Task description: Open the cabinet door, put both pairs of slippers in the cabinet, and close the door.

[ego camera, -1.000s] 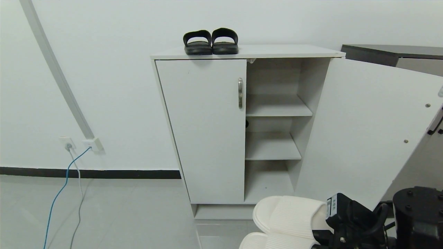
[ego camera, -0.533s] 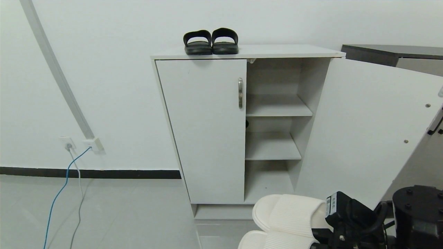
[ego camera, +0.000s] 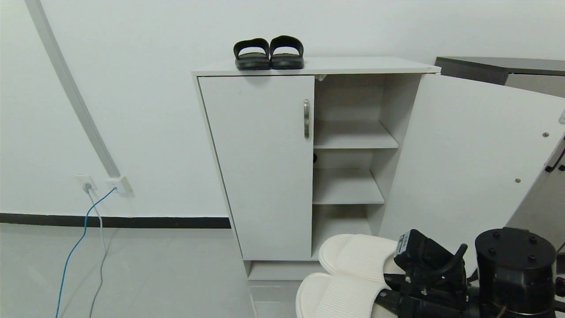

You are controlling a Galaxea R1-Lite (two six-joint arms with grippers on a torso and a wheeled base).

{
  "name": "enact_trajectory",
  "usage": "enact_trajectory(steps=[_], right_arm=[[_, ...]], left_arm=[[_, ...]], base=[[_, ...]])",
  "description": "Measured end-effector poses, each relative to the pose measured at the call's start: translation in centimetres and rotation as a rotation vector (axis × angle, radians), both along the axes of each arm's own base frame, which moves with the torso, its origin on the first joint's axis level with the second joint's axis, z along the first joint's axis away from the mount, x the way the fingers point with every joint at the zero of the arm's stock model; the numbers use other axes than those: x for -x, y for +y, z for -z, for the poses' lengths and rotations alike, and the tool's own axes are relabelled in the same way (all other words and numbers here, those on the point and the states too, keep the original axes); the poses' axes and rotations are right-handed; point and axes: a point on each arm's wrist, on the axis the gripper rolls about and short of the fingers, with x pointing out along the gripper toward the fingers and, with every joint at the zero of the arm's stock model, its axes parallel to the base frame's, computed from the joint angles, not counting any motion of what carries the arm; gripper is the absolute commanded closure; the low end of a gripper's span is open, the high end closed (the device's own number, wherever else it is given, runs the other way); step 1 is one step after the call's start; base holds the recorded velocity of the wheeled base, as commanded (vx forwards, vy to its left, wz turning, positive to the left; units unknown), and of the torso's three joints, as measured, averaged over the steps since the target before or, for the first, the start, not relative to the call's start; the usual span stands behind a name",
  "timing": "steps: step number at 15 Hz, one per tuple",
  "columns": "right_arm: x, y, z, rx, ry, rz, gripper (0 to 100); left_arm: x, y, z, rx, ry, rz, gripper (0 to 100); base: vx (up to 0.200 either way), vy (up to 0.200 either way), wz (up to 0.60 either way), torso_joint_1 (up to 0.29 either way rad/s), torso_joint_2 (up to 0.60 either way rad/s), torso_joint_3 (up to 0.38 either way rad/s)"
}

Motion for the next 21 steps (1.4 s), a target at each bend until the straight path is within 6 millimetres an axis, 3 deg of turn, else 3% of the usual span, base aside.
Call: enact_trajectory(steps=[7,13,18,21], right_arm=[[-0.6,0.7,1.0,0.011,0.009,0.0,100],[-0.7,0.8,1.1,0.014,0.012,0.001,100],[-0.9,0.9,1.1,0.013,0.018,0.006,100],[-2.1,2.0,0.9,-0.011,0.018,0.184,100]], left_arm=[[0.0,0.0,0.0,0.0,-0.001,0.0,100],[0.0,0.0,0.0,0.0,-0.001,-0.002,100],[0.0,0.0,0.0,0.003,-0.001,-0.003,100],[0.0,0.0,0.0,0.003,-0.001,-0.001,100]], base=[[0.0,0.0,0.0,0.0,0.0,0.0],[0.0,-0.2,0.0,0.005,0.0,0.0],[0.0,0.0,0.0,0.0,0.0,0.0],[0.0,0.0,0.0,0.0,0.0,0.0]])
